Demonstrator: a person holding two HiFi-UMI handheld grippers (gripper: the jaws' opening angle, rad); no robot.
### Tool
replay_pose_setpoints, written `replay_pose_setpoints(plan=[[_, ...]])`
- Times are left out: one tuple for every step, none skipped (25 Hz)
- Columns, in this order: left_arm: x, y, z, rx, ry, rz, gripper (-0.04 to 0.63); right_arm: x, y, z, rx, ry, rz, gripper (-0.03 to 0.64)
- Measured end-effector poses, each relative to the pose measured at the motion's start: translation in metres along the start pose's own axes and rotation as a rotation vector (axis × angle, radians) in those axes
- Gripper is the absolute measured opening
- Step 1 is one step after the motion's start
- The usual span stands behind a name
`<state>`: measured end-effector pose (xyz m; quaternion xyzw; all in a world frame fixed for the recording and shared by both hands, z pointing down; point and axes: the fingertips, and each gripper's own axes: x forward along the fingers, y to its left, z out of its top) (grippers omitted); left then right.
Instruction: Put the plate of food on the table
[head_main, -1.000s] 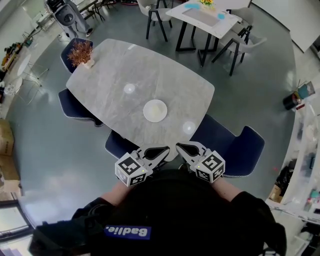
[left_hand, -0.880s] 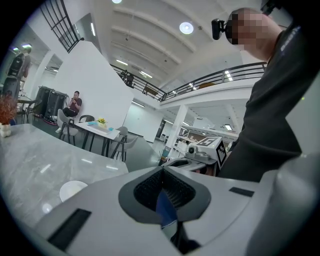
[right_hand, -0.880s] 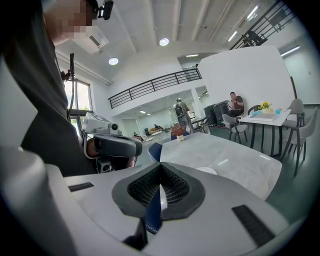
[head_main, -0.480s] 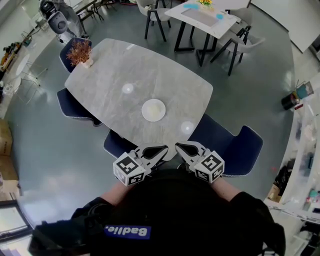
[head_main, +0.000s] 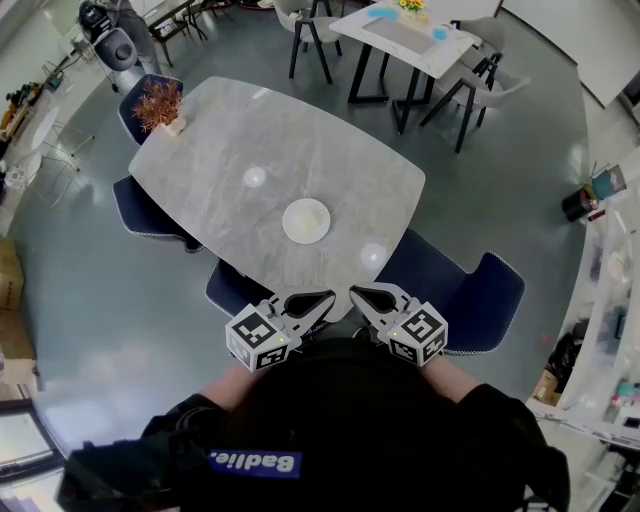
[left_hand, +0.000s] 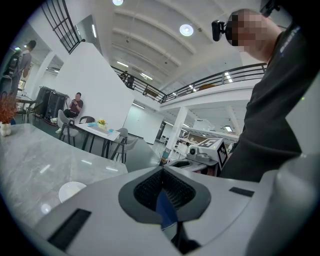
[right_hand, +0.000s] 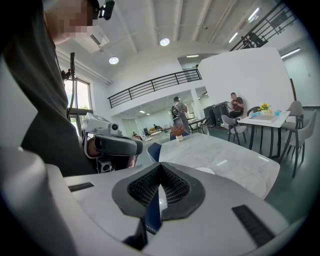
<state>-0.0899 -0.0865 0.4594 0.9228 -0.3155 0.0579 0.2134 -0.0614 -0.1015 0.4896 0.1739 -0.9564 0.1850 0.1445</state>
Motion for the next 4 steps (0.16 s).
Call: replay_pose_setpoints(plan=[[0.0001,0.0001,0.0002,0.0,0.0,-0.001,0.009,0.0001,-0.0001,0.0001,0.0,0.001,0.0,0.011],[0.0001,0.0001,0.0002,-0.001,0.0,-0.001,0.009,0.0001,-0.0002,-0.0001,0.001,0.001,0.0,0.011],[0.0001,0.0002,0.0001,-0.001,0.001,-0.001,0.009,0.0001,-0.0002,-0.0004,0.002,0.002,0.001,0.011],[0.0001,0.0002,-0.0001,-0.001,0.002,0.0,0.009,0.0,-0.0002,-0.0009,0.004,0.003,0.001,0.011]])
